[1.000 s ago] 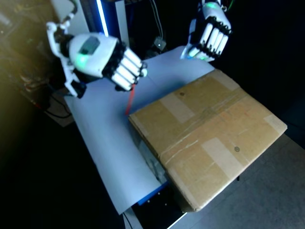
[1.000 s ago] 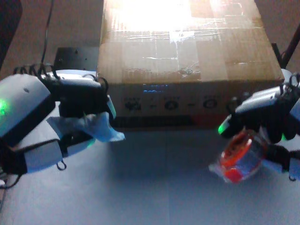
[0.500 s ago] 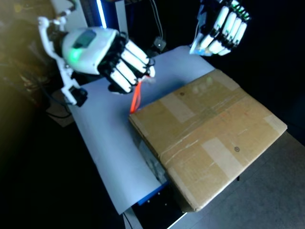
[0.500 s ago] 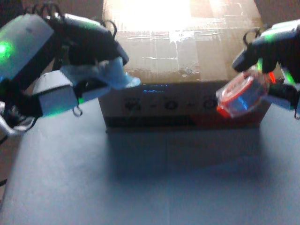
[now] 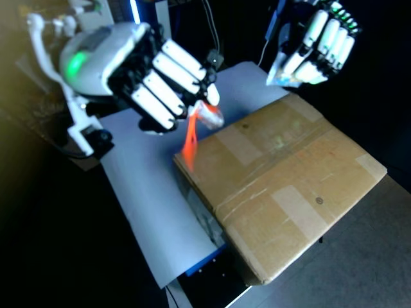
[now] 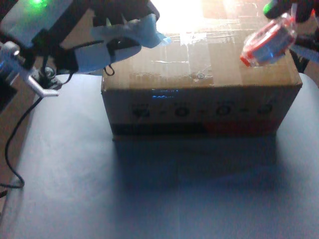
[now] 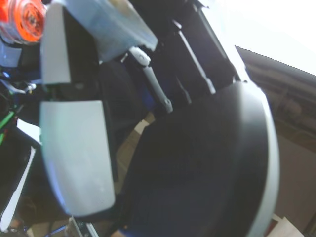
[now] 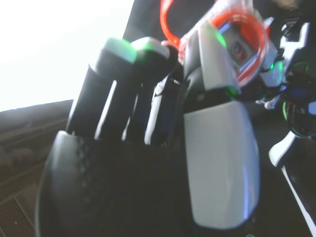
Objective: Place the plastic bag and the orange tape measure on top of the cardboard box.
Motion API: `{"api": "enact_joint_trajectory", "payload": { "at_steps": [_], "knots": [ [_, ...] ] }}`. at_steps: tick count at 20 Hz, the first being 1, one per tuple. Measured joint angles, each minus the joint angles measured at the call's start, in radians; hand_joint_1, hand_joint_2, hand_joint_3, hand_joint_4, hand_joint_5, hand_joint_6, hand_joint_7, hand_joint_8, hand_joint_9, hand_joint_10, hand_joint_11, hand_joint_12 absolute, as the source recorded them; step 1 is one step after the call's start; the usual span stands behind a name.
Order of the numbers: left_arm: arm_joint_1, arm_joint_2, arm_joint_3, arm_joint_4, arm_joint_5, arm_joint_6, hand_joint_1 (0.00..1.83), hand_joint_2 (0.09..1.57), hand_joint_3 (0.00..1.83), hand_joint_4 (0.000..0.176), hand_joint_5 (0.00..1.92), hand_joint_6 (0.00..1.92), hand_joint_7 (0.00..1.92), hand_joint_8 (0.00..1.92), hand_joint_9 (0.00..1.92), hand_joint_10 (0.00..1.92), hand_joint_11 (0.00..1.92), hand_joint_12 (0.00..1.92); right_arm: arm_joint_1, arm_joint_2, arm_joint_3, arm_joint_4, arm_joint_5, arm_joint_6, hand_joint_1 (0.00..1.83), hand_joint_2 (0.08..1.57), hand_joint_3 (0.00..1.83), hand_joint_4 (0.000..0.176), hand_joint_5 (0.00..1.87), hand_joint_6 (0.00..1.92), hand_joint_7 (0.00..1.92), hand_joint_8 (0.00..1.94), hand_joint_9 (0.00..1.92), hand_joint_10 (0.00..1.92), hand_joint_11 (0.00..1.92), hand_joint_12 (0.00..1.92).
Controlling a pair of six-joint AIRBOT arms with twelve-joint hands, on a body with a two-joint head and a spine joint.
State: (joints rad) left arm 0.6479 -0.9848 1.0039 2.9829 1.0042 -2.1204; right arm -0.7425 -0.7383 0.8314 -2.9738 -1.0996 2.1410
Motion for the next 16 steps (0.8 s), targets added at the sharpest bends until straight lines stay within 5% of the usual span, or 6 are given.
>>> {"api": "enact_joint_trajectory", "payload": {
  "at_steps": [3, 5, 9, 11, 12, 16],
  "knots": [
    [-0.044, -0.033, 0.042, 0.003, -0.053, 0.000, 1.29, 1.08, 0.00, 0.000, 1.06, 0.61, 1.10, 1.08, 1.20, 1.11, 1.10, 1.46, 0.103, -0.052, 0.067, -0.003, 0.056, -0.034, 1.39, 1.11, 0.00, 0.000, 1.32, 0.11, 1.16, 0.86, 1.15, 1.17, 1.26, 1.50],
    [-0.087, -0.064, 0.090, 0.006, -0.086, 0.000, 1.23, 1.21, 0.00, 0.000, 0.82, 0.95, 0.80, 1.58, 0.96, 1.83, 1.01, 1.92, 0.148, -0.090, 0.113, -0.004, 0.083, -0.038, 1.39, 1.09, 0.00, 0.000, 1.20, 0.63, 1.06, 0.88, 0.89, 1.26, 0.86, 1.72],
    [-0.148, -0.116, 0.151, 0.003, -0.126, 0.000, 1.24, 1.20, 0.00, 0.000, 0.89, 0.88, 0.78, 1.59, 0.83, 1.80, 0.88, 1.92, 0.182, -0.095, 0.143, -0.004, 0.124, -0.045, 1.34, 1.14, 0.01, 0.000, 1.07, 0.83, 0.89, 1.11, 0.59, 1.57, 0.47, 1.92],
    [-0.170, -0.140, 0.179, 0.005, -0.148, 0.000, 1.23, 1.21, 0.00, 0.000, 0.83, 0.95, 0.80, 1.59, 0.96, 1.88, 1.01, 1.92, 0.205, -0.091, 0.145, -0.004, 0.108, -0.101, 1.30, 1.06, 0.00, 0.000, 1.08, 0.65, 1.18, 0.92, 1.21, 1.27, 1.07, 1.67],
    [-0.183, -0.153, 0.192, 0.004, -0.157, 0.000, 1.33, 1.18, 0.00, 0.000, 0.56, 0.82, 0.84, 1.32, 0.96, 1.77, 1.01, 1.92, 0.211, -0.090, 0.145, -0.004, 0.101, -0.129, 1.19, 1.08, 0.00, 0.000, 1.03, 0.93, 1.13, 1.65, 1.19, 1.82, 1.23, 1.92],
    [-0.195, -0.173, 0.214, 0.005, -0.172, 0.000, 1.15, 1.18, 0.00, 0.000, 0.85, 1.18, 1.08, 1.74, 1.25, 1.92, 1.33, 1.92, 0.225, -0.114, 0.177, -0.004, 0.109, -0.130, 1.24, 1.19, 0.01, 0.000, 0.86, 0.94, 0.83, 1.57, 0.97, 1.90, 0.99, 1.92]
  ]
}}
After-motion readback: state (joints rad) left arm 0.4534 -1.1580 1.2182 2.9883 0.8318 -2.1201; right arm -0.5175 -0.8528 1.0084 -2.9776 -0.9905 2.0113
